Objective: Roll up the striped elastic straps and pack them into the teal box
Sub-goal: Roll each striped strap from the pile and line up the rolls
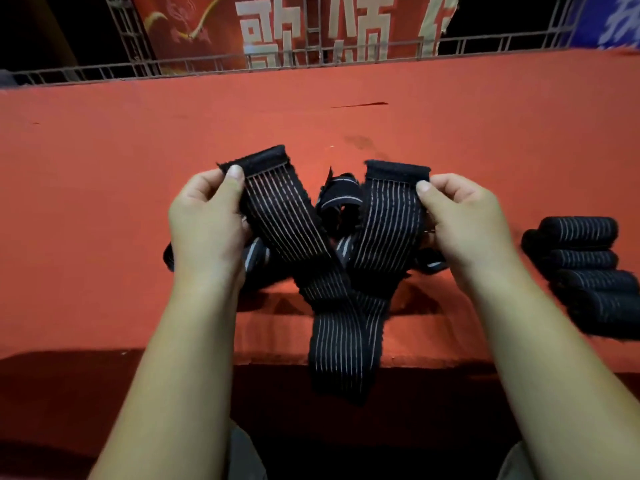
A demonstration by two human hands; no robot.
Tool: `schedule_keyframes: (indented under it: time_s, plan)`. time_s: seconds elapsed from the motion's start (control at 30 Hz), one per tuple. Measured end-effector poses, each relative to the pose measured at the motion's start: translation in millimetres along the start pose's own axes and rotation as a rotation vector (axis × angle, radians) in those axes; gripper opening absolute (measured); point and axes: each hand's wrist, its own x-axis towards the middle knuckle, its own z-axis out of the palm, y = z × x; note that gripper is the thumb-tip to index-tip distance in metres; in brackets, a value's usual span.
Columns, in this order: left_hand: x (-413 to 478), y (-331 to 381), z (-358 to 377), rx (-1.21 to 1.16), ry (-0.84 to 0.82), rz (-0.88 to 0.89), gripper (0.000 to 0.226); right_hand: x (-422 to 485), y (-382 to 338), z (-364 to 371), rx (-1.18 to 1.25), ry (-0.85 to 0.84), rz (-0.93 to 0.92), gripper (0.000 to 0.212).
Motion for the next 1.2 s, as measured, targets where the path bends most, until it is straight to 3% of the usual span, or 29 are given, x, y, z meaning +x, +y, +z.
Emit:
schedule_keyframes:
  time_s: [0.23, 0.43, 0.87, 1.2]
  plan:
    - [-4, 15, 8, 0.033, -0.019, -0.042, 0.011, -20, -29, 2, -0.016, 0.003, -0.079, 0.017]
    - [-6, 52, 7, 0.190, -0.016, 0.094, 0.027, -24, -70, -17, -0.059, 0.042, -0.243, 0.014]
    - [-54, 134, 28, -0.035, -0.189, -0.046, 0.008, -72, -172, -58, -0.059, -0.011, -0.426, 0.017]
    - [-54, 164, 24, 0.230, -0.141, 0.105, 0.028, -69, -185, -80, -0.445, 0.132, -0.468, 0.011]
